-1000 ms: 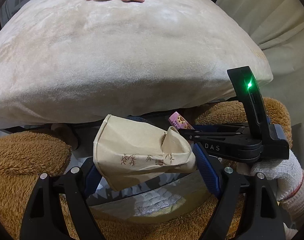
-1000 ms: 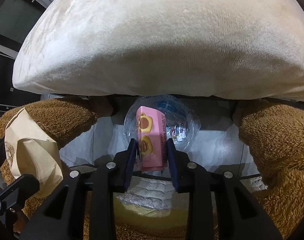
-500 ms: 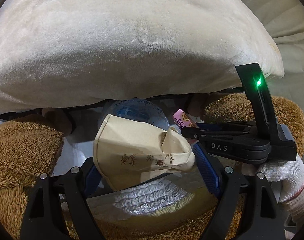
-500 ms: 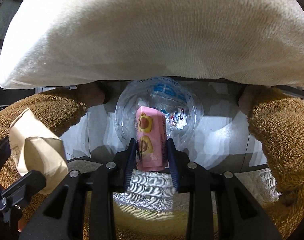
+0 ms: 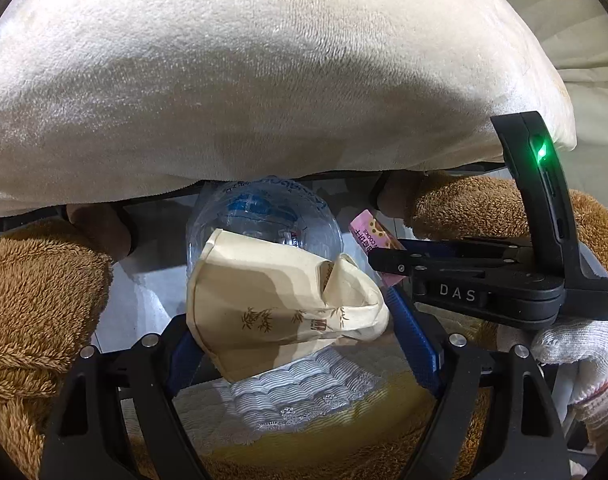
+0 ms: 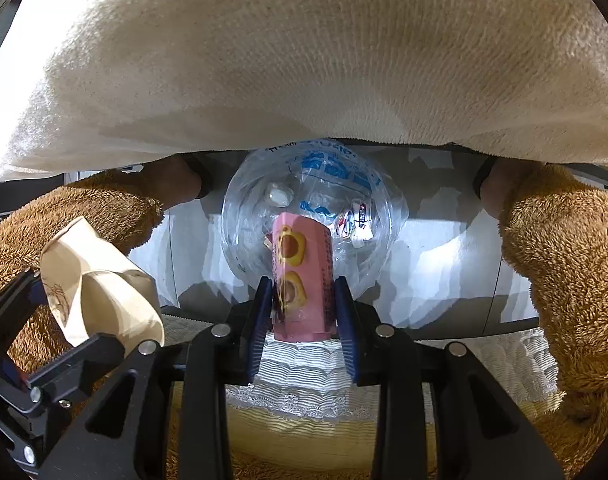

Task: Collect trash
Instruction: 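Open the left tool dropping the paper bag while the right tool releases the pink box, then raise both open tools back over the bed toward the remaining trash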

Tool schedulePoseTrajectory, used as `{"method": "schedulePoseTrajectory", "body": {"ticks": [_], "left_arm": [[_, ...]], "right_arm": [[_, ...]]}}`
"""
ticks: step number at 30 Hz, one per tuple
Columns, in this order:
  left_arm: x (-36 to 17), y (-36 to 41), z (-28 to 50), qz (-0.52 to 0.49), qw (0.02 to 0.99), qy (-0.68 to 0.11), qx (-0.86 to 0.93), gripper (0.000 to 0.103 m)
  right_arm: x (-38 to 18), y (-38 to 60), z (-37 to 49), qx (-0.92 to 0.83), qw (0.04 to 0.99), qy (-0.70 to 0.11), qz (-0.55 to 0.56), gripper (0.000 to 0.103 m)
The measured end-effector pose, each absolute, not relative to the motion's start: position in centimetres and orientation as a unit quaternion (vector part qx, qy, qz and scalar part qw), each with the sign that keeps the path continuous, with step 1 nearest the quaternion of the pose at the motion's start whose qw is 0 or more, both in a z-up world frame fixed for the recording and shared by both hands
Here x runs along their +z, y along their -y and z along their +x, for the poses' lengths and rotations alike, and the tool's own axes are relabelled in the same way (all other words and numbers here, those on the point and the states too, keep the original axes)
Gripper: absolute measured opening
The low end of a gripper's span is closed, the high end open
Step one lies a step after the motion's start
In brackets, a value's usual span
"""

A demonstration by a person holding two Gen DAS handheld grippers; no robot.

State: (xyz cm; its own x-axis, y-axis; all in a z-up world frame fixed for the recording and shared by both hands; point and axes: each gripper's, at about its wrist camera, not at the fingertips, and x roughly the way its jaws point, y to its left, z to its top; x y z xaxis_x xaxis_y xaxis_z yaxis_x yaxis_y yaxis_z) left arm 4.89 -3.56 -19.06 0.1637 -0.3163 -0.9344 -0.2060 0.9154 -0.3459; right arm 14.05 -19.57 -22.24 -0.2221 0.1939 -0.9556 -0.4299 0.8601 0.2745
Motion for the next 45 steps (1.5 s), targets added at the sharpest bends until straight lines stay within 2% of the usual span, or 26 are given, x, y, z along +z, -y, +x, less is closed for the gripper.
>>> {"method": "schedulePoseTrajectory", "body": {"ticks": [4,6,9,22,45], "left_arm": [[-19.6,3.8,5.0,-0.197,0.727,-0.656,-0.047,0.083],[-19.8,3.7,4.9,-0.194,0.726,-0.659,-0.039,0.088],[-20.0,3.4,4.6,-0.196,0.724,-0.661,-0.032,0.091],[-16.6,1.9,3.6,-0.200,0.753,-0.626,-0.016,0.091],[-4.7,2.0,2.1,-0.158,0.841,-0.517,-0.007,0.091]], "right_arm": [[-22.3,19.7,14.5,0.253,0.616,-0.743,-0.067,0.036],[-22.2,19.7,14.5,0.254,0.617,-0.742,-0.064,0.044],[-22.1,19.9,14.5,0.253,0.618,-0.742,-0.059,0.048],[-18.9,20.8,14.5,0.260,0.646,-0.716,-0.047,0.048],[-5.7,22.3,13.6,0.304,0.732,-0.609,-0.036,0.048]]}}
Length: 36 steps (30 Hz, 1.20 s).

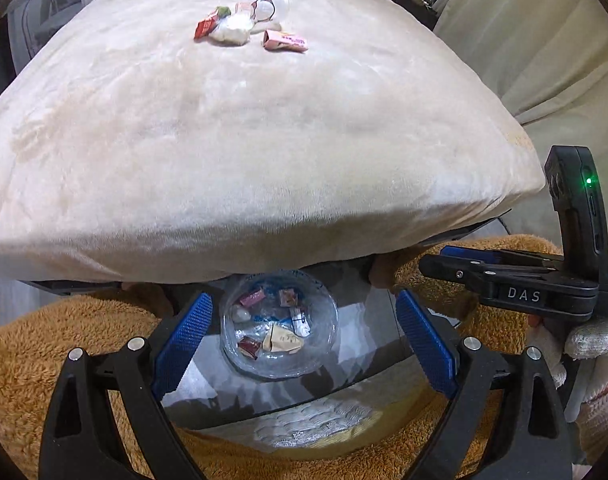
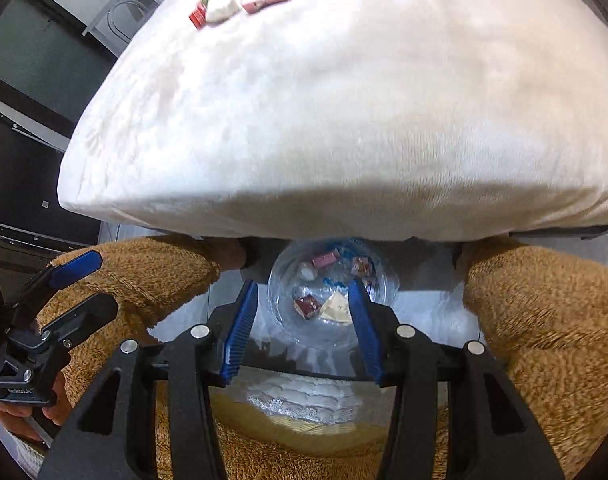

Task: Collect trash
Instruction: 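Raise both open tools back over the bed toward the remaining trash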

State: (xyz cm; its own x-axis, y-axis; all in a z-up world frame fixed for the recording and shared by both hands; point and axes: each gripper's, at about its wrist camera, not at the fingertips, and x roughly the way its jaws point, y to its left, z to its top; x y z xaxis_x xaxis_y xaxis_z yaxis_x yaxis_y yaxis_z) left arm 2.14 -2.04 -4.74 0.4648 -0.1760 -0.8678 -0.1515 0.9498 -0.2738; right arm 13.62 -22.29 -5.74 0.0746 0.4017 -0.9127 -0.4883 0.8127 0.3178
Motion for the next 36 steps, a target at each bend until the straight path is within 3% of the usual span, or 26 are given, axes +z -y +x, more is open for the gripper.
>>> {"method": "schedulePoseTrajectory", "body": {"ticks": [13,29,33,36], "left_arm": [[0.3,-1.3,7.0,-0.141,0.866,-0.480,-0.004,0.091],[1.1,-8.2,19.4,-0.126,0.867,-0.482,0.003,0.091],[0.1,-10.4,22.2,-0.130,0.864,-0.486,0.005,0.091],[-0.5,-11.7,24.0,-0.133,0.862,-0.489,0.006,0.091]], "right_arm": [[-1.1,18.9,20.6,0.313,0.756,-0.573,-0.042,0.048],[-2.8,10.1,34.2,0.317,0.750,-0.580,-0.026,0.048],[-3.5,7.5,36.9,0.326,0.744,-0.583,-0.012,0.058],[-4.2,5.8,38.4,0.326,0.740,-0.589,-0.015,0.059]]}}
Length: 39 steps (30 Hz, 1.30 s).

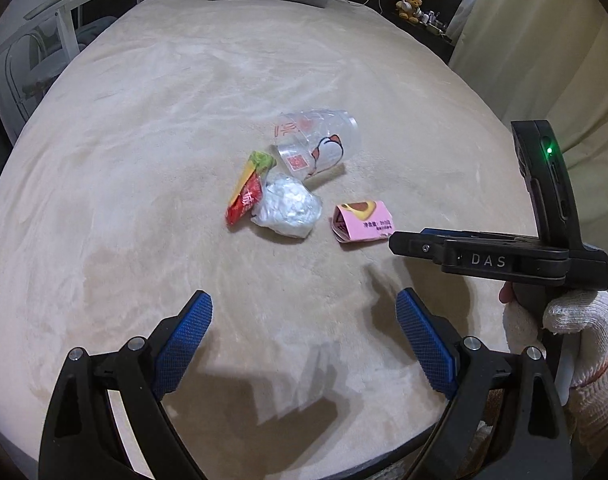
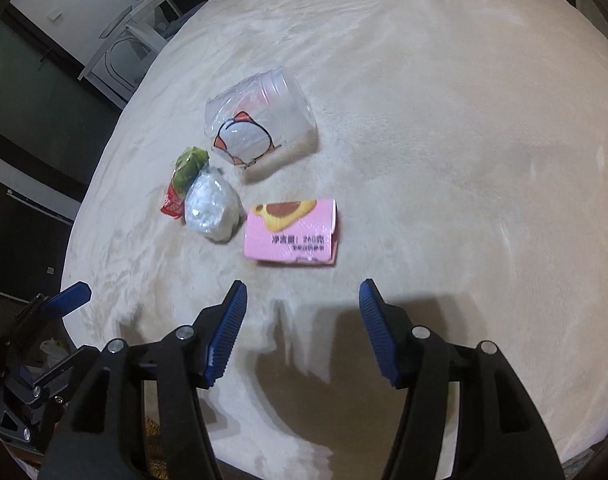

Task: Collect trash
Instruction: 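Raise both open tools back over the bed toward the remaining trash, then grasp the red-yellow wrapper with the left tool while the right tool grasps the pink carton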

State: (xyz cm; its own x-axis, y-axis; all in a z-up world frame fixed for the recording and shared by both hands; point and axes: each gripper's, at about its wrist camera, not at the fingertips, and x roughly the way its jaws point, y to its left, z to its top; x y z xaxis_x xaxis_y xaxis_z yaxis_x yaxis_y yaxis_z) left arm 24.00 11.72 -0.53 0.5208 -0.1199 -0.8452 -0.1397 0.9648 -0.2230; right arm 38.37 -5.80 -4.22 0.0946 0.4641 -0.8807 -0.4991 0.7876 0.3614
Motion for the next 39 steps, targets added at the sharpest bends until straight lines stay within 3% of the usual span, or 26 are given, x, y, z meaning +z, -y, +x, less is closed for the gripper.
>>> {"method": "schedulePoseTrajectory", "body": {"ticks": [11,34,35,39], "left_arm": [[-1.5,-14.5,26.5,-0.135,0.860,-0.491,0.011,0.091],[-3.8,-16.2,31.2,-0.132,0.854,-0.503,0.021,0.090],[-3.9,-16.5,31.5,-0.138,0.853,-0.503,0.021,0.090],[-4.6,-16.9,32.7,-0.135,0.851,-0.507,0.021,0.081]], "right_arm": [[-6.1,1.5,40.7,0.311,0.738,-0.597,-0.044,0.059],[-6.3,3.2,42.9,0.305,0.759,-0.571,-0.064,0.055],[-6.1,3.2,43.1,0.293,0.770,-0.561,-0.077,0.036],[-6.3,3.5,44.0,0.296,0.769,-0.562,-0.070,0.034]]}}
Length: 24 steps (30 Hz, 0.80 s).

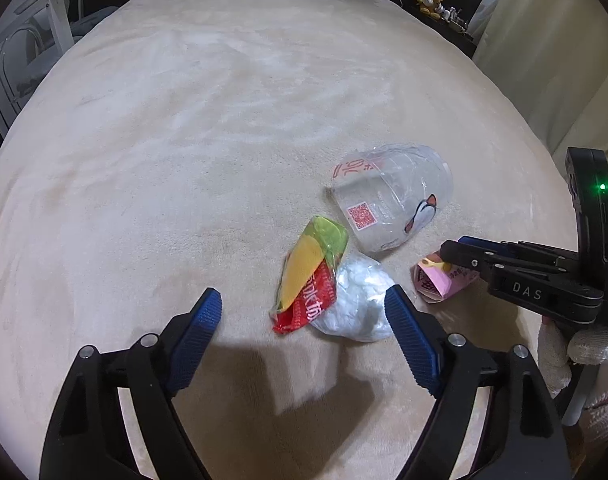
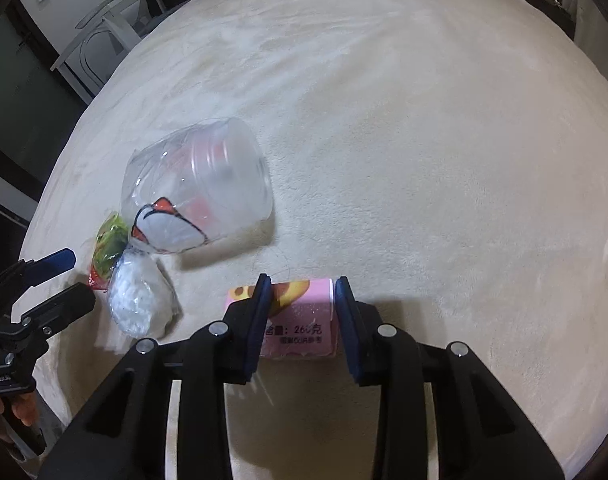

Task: Collect trash
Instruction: 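Grasp the red-yellow wrapper with the left tool while the right tool grasps the pink carton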

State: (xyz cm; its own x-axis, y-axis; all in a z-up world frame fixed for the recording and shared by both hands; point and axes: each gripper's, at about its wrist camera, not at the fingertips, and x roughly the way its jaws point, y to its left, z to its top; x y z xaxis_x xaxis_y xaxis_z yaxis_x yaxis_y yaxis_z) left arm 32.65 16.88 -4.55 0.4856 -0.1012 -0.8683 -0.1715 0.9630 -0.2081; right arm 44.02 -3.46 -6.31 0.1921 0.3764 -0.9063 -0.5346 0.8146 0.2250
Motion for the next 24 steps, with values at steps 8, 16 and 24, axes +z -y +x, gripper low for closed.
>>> {"method": "schedulePoseTrajectory", "body": {"ticks": [8,16,24], "left_arm": [[-5.4,-17.0,33.7,-0.131,0.849,-0.512,0.018,0.075],[-5.9,-17.2,34.1,-0.129,0.847,-0.516,0.013,0.052],[-6.2,-17.2,34.2,-0.133,0.845,-0.517,0.007,0.041]], "right_arm": [[-6.8,3.2,43.3,0.323,0.730,-0.598,-0.067,0.070],[-7.0,2.0,42.4,0.298,0.748,-0.582,-0.112,0.061],[-6.5,3.3,43.1,0.285,0.763,-0.571,-0.099,0.060]]}}
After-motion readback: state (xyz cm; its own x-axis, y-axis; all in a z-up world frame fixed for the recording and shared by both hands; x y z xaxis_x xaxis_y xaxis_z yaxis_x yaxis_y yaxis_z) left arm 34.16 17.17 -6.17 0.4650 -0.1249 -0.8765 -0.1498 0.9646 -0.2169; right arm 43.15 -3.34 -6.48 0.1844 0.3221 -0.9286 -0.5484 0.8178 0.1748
